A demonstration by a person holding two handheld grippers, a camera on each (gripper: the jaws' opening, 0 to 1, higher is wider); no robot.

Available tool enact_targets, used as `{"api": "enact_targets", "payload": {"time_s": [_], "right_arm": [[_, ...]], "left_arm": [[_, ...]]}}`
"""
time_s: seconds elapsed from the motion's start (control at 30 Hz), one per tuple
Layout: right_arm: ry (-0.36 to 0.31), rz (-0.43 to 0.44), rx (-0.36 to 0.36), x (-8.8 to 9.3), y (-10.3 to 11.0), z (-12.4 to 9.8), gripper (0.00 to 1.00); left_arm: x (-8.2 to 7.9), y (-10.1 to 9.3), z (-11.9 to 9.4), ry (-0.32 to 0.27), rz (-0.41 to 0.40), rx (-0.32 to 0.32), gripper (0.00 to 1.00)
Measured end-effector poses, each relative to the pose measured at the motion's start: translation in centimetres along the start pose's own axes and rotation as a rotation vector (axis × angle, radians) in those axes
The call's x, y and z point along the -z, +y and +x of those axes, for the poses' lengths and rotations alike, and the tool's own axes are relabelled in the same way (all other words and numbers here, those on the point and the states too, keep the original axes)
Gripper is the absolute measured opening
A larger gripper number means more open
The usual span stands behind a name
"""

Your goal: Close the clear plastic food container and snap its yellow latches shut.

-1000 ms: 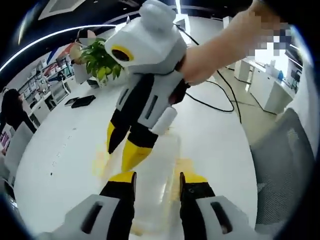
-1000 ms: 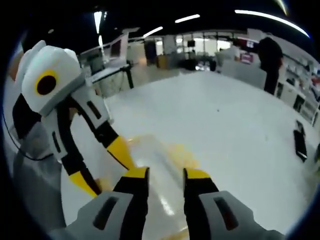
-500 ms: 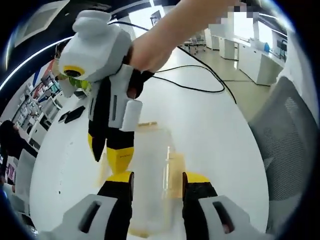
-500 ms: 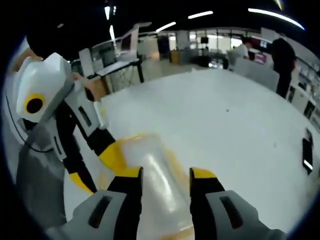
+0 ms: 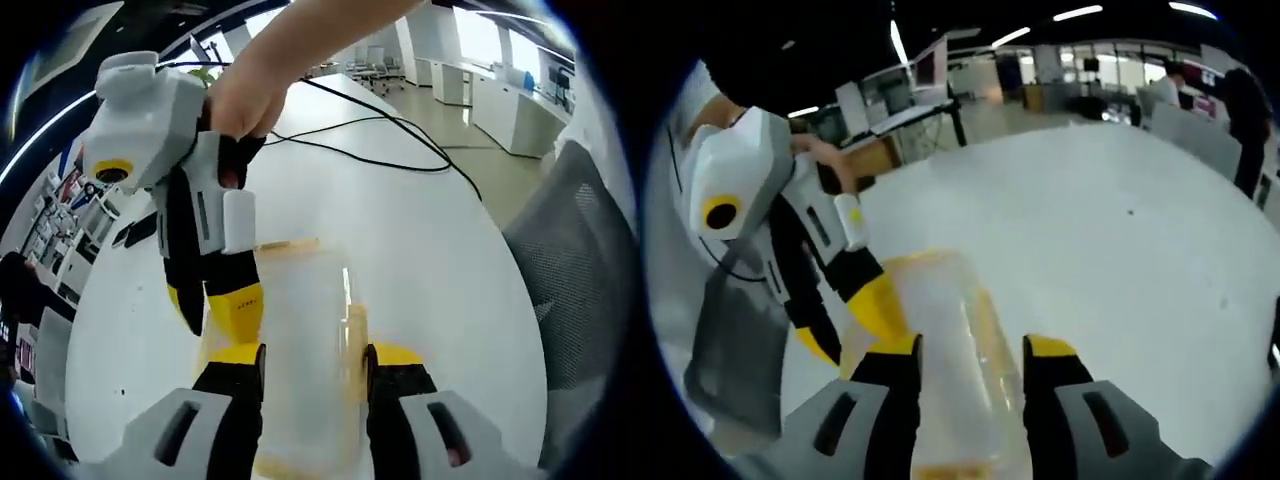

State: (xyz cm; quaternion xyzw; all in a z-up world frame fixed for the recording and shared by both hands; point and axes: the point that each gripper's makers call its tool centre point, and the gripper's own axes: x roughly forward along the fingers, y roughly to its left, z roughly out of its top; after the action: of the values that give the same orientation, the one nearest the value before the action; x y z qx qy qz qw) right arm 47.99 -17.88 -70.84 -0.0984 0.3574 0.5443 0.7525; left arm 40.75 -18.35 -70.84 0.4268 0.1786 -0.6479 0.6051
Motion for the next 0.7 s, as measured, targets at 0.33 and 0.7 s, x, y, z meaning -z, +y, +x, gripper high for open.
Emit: {"api": "enact_targets", "payload": {"time_s": [0.33, 0.7], "right_arm": [[0.085, 0.016, -0.206, 0.4, 1.4, 0.1, 0.34], [0.162, -0.021, -0.267, 0.7, 1.9, 0.6, 0.33]], "left_arm": [[-0.3, -0.3, 0.2, 0.062, 0.016, -0.001, 0.38], [0.1, -0.7, 0.2, 0.092, 0.071, -0.027, 0.37]]}}
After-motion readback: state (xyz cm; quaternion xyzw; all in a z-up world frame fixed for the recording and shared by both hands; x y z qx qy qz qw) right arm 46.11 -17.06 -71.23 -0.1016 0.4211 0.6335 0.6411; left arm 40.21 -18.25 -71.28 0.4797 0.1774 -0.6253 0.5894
